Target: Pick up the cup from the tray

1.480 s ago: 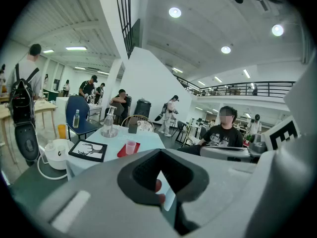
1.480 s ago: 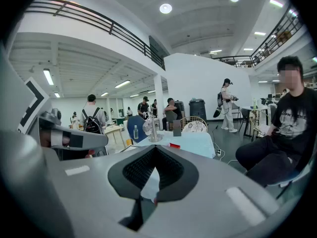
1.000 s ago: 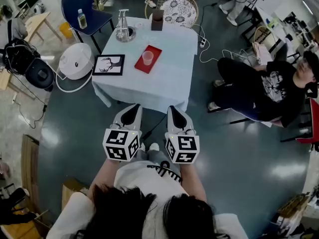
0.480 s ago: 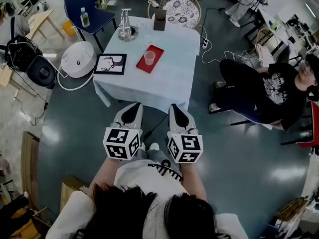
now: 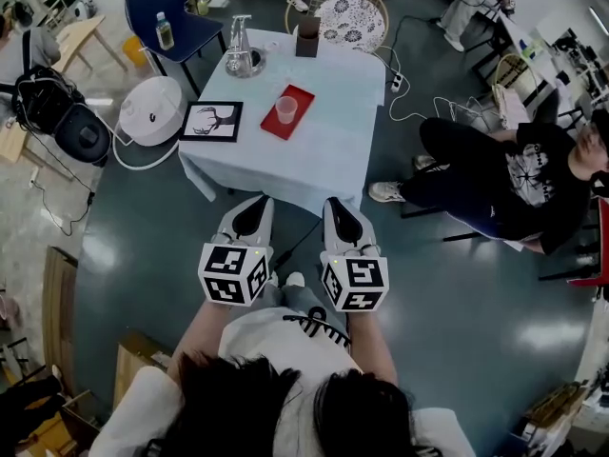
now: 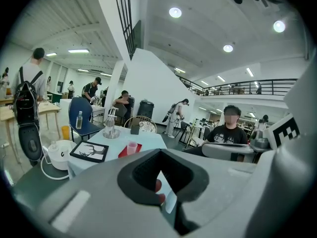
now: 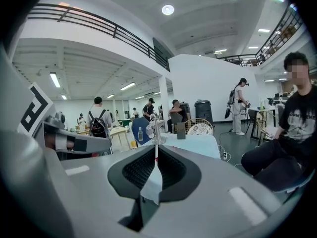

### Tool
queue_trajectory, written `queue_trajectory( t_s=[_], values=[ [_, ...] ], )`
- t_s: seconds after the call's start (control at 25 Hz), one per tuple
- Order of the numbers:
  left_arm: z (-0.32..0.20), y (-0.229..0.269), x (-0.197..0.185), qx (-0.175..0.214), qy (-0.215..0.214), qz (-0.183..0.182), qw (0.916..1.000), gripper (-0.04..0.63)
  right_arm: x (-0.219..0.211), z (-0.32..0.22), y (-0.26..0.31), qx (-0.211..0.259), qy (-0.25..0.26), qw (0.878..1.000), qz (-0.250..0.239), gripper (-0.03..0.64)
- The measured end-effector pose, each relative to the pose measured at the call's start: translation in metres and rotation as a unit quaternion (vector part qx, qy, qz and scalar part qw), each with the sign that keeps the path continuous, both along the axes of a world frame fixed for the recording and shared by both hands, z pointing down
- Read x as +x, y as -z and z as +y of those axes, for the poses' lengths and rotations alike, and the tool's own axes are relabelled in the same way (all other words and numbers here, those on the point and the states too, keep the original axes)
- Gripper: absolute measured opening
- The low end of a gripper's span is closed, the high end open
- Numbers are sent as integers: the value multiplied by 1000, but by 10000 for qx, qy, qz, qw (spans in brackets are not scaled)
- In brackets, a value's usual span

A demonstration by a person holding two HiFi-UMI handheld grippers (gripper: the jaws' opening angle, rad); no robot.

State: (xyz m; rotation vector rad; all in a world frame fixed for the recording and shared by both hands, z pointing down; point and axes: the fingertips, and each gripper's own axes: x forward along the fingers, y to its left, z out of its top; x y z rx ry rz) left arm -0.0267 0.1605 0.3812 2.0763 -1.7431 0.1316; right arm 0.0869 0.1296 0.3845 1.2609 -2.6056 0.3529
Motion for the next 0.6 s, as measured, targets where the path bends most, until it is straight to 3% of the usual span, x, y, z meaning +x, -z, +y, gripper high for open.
queue_trajectory(
  t_s=[0.32,0.6],
  values=[
    [-10,10,-3,120,345,-53,9993,0,2,-12,-8,-100,211,9997,47,34],
    [-9,0,-8,-10,558,-110,9984,0,-2,-23,-11,-110,346,9993,-17,35]
  ],
)
